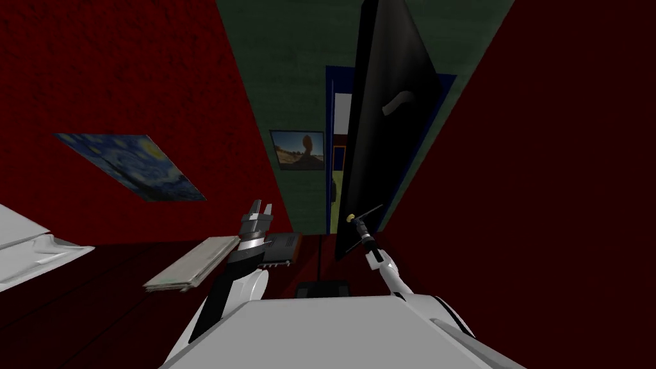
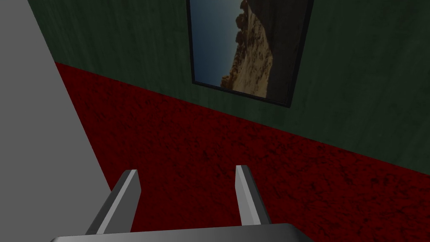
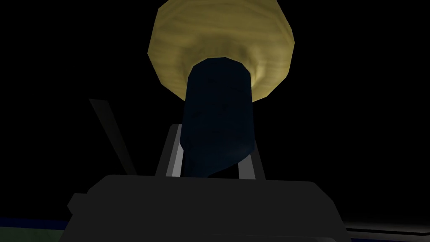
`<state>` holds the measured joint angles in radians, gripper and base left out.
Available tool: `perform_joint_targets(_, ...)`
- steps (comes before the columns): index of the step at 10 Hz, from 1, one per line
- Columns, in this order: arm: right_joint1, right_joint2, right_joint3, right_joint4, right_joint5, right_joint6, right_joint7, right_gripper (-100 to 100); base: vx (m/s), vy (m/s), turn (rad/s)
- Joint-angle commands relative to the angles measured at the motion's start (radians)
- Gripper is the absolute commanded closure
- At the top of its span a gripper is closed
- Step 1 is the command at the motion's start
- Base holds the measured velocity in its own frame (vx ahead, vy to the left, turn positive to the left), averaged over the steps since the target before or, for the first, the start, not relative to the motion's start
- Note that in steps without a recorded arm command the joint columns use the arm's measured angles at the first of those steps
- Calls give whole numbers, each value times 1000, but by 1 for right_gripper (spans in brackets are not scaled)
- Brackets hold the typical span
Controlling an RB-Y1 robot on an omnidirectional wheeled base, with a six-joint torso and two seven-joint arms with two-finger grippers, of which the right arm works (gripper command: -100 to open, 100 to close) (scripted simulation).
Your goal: Pull the door open
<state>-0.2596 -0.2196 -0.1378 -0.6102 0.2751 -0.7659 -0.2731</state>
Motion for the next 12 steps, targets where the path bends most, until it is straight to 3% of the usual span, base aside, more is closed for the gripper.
perform_joint_targets(1, 26, 15, 28, -16, 12, 0, -13, 100, 1, 4, 72)
perform_joint_targets(8, 47, -102, 44, 31, 12, -77, -124, 100, 38, 8, 144)
perform_joint_targets(12, 53, -137, 49, 46, 12, -100, -157, 100, 157, 3, 76)
